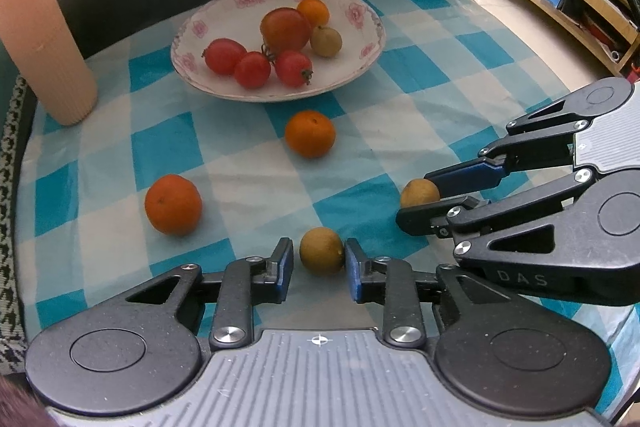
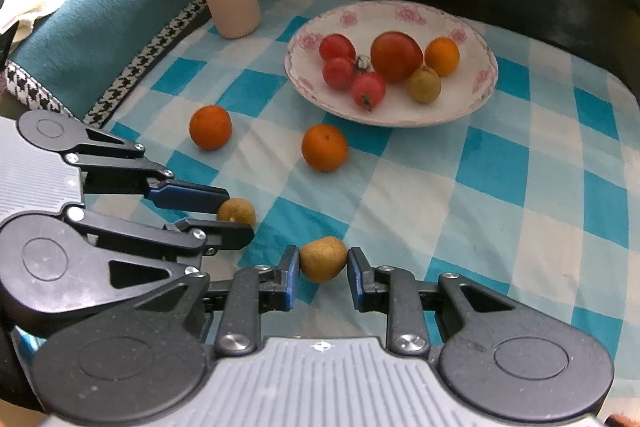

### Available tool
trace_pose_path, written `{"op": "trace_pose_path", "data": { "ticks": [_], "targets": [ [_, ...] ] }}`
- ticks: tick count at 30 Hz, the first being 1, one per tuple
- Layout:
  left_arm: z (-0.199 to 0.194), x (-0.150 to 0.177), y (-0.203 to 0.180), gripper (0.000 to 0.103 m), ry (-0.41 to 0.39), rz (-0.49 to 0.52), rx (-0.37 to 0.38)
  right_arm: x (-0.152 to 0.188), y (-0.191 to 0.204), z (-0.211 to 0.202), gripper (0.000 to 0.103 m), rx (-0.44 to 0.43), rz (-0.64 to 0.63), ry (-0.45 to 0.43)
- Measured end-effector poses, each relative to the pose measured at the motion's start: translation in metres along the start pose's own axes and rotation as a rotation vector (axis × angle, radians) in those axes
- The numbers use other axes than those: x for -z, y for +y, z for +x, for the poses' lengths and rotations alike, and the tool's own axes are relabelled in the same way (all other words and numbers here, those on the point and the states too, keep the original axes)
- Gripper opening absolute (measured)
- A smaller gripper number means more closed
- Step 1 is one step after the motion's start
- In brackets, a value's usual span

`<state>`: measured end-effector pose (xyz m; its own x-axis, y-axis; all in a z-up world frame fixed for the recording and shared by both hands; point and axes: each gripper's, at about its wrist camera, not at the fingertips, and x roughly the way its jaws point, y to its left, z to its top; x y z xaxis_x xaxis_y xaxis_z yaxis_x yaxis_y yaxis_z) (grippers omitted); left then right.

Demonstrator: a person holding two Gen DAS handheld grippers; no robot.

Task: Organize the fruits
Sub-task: 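Hold the brown fruits raised in both grippers above the cloth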

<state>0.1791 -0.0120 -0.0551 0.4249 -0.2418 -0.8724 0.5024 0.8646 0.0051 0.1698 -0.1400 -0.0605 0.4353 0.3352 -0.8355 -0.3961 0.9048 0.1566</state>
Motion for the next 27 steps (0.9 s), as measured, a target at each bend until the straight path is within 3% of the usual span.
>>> {"op": "trace_pose_path", "data": {
  "ticks": [27],
  "targets": [
    [-0.0048,-0.0021,-0.0027,0.030,-0.022,0.008,-0.021,-0.0044,-0.0016,-0.0023,0.041,0.018,0.002,-0.008]
  ]
}}
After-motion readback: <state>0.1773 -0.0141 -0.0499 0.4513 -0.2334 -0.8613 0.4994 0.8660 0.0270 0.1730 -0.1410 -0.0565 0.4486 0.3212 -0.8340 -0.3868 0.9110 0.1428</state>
